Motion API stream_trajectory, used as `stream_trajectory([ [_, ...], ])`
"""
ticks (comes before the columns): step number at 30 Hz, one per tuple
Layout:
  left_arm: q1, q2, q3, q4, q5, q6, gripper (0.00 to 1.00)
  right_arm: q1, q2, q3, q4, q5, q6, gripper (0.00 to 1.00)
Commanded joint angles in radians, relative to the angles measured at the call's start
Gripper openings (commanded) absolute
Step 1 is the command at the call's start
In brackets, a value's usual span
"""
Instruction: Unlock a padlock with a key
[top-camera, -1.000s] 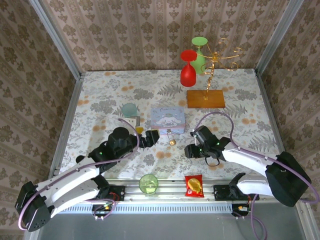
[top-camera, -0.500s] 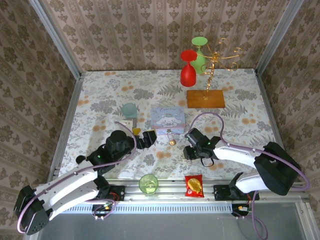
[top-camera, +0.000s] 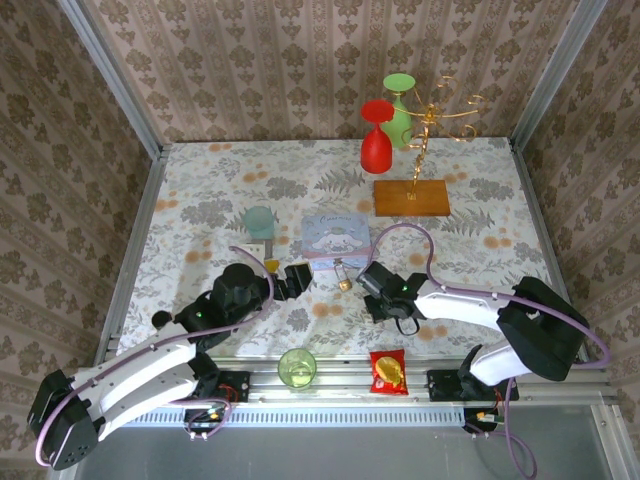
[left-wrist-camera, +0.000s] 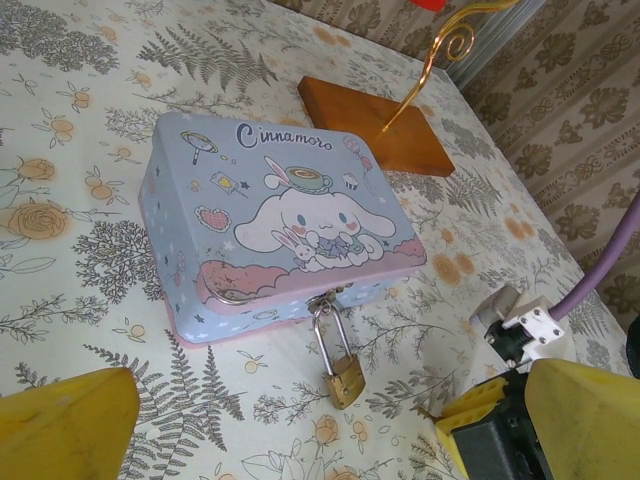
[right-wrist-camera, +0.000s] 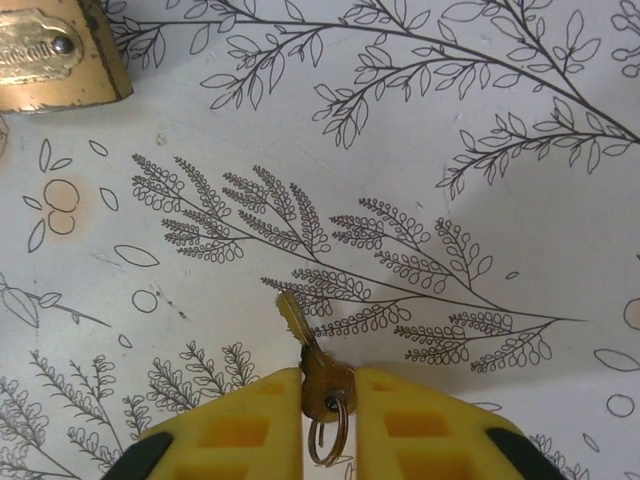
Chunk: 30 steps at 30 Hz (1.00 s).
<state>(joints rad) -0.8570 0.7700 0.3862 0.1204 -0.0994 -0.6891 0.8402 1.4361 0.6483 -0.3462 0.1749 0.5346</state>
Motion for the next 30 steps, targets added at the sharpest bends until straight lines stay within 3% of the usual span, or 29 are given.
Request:
stream_trajectory([
  [1, -0.004, 0.005, -0.012, 0.046, -0.013, -0.028, 1.00, 0.014, 0.036, -0.018, 0.032, -0.006, 0.014, 0.13],
  [3, -0.004, 0.019, -0.016, 0.064, -0.008, -0.042, 1.00, 0.014, 0.030, -0.020, 0.050, -0.010, 0.013, 0.04],
  [7, -0.008, 0.054, -0.031, 0.146, 0.015, -0.096, 1.00, 0.012, -0.026, -0.034, 0.090, -0.055, -0.003, 0.00],
  [14, -0.083, 0.158, -0.038, 0.332, -0.029, -0.205, 0.98, -0.049, -0.207, -0.102, 0.184, -0.160, -0.005, 0.00],
  [21, -0.179, 0.207, -0.017, 0.418, -0.128, -0.277, 0.95, -0.123, -0.352, -0.104, 0.192, -0.263, 0.049, 0.00],
  [26, -0.219, 0.272, -0.049, 0.618, -0.169, -0.458, 0.94, -0.153, -0.420, -0.085, 0.265, -0.337, 0.138, 0.00],
  [30, -0.261, 0.305, -0.002, 0.652, -0.187, -0.564, 0.94, -0.153, -0.452, -0.054, 0.322, -0.341, 0.167, 0.00],
])
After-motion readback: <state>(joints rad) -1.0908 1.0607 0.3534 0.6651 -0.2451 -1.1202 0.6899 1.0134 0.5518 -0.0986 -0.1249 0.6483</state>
